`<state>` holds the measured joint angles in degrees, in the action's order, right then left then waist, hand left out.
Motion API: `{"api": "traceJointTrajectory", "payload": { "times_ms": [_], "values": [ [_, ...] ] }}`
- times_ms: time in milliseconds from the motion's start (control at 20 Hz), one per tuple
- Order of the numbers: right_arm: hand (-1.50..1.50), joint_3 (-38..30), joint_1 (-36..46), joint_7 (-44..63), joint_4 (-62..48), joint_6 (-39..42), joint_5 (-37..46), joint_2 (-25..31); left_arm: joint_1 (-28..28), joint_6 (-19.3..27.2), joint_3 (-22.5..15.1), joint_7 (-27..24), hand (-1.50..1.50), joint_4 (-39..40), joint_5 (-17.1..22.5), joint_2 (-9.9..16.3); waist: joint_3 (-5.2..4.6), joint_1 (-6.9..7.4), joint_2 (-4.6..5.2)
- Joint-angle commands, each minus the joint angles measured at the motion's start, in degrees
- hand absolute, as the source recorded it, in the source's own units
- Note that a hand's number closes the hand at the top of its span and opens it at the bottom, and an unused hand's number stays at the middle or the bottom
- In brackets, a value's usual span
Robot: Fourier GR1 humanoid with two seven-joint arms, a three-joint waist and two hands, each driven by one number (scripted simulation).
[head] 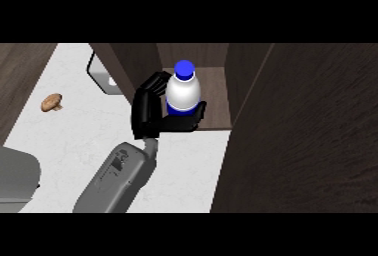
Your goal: Pick up the bottled water, place it into the cabinet and close the cabinet
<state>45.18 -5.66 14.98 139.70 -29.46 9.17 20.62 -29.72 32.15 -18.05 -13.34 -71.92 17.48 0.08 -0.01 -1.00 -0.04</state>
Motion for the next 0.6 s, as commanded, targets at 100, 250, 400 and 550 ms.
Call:
{"api": "traceJointTrajectory", "payload": {
  "times_ms": [100,250,400,550],
  "values": [
    [-1.5,1.56,-3.05,1.3,7.07,0.89,2.22,1.89,-9.99,0.14,4.24,-3.41,1.5,14.51,1.71,-0.08,-0.01,-0.62,0.18],
    [-1.5,2.73,-3.26,-0.57,3.81,-0.19,3.29,0.22,-16.26,1.32,4.91,0.15,1.5,19.48,-1.87,-0.08,0.01,-0.42,0.12],
    [-1.5,-3.13,-0.75,1.76,6.69,1.83,-1.1,1.58,-18.54,4.29,3.03,0.37,1.5,22.33,-0.25,-0.08,0.01,-0.28,0.21],
    [-1.5,1.96,-2.94,1.35,8.02,0.45,2.69,1.34,-20.1,3.16,7.81,-4.9,1.5,29.69,-2.06,-0.07,-0.03,-0.71,0.2]
  ]
}}
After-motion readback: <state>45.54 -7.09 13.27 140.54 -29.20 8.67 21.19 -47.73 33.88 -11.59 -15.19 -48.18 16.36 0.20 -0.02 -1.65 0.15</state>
